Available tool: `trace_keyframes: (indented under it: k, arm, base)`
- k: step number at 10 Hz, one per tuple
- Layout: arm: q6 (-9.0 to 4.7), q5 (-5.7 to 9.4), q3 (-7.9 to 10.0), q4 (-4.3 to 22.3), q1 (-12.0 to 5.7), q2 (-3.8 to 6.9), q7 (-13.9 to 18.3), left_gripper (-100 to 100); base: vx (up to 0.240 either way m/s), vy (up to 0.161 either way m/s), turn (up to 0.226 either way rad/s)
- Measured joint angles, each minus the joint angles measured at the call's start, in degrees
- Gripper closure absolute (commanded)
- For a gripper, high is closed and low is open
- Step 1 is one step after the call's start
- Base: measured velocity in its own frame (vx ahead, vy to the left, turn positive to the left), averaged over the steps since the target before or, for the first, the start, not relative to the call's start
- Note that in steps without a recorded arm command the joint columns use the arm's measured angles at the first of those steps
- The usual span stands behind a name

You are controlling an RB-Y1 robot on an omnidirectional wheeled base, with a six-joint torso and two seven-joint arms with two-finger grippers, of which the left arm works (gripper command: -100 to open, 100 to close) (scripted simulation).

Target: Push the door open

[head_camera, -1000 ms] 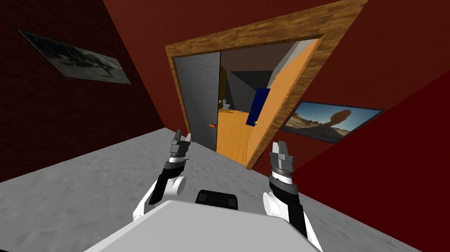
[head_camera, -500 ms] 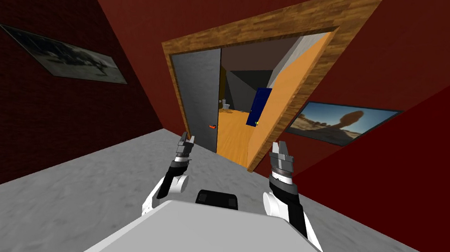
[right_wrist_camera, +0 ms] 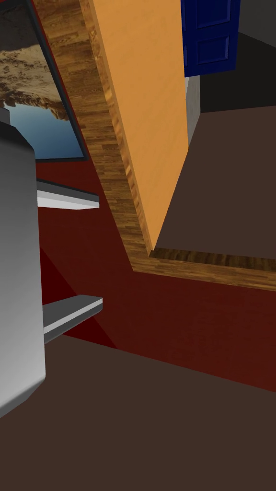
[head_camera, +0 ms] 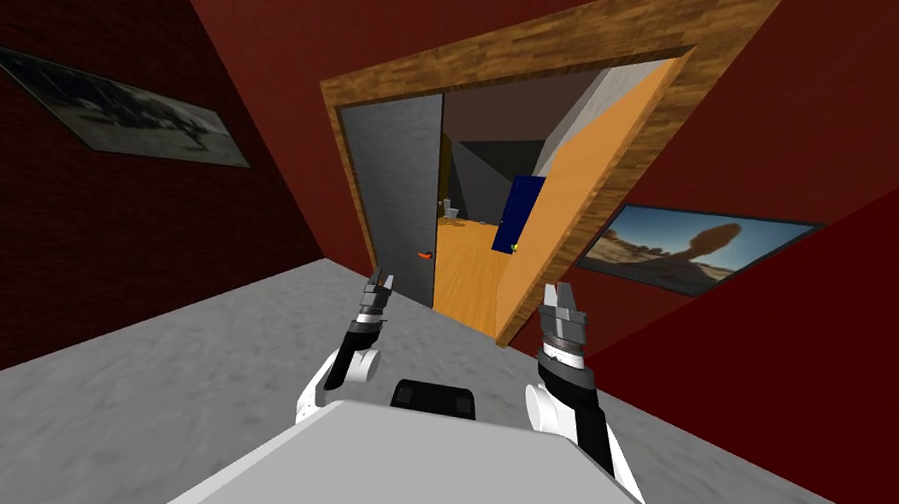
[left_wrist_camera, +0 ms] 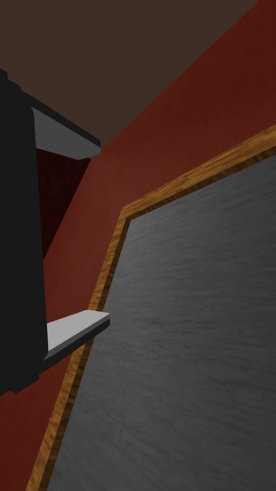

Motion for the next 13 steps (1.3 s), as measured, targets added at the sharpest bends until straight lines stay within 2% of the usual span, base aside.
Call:
trace_keyframes:
  k: [4, 6, 7, 10, 13]
  arm:
    - [-0.77, -1.35, -0.09, 6.99, -3.29, 0.44, 0.82, -100]
    - [-0.94, -1.79, -0.21, 9.16, -3.99, 0.51, 1.1, -100]
    - [-1.13, -2.14, -0.24, 10.77, -4.93, 0.52, 1.25, -100]
    - [-2.09, -2.81, -0.24, 15.1, -6.42, 0.89, 1.91, -100]
    - [-2.21, -3.32, -0.2, 18.42, -7.96, 1.01, 2.31, -100]
  base:
    - [0.091, 0.053, -0.019]
    - [0.064, 0.045, -0.013]
    - [0.052, 0.043, -0.013]
    - [0.064, 0.042, -0.013]
    - [0.049, 0.034, -0.01]
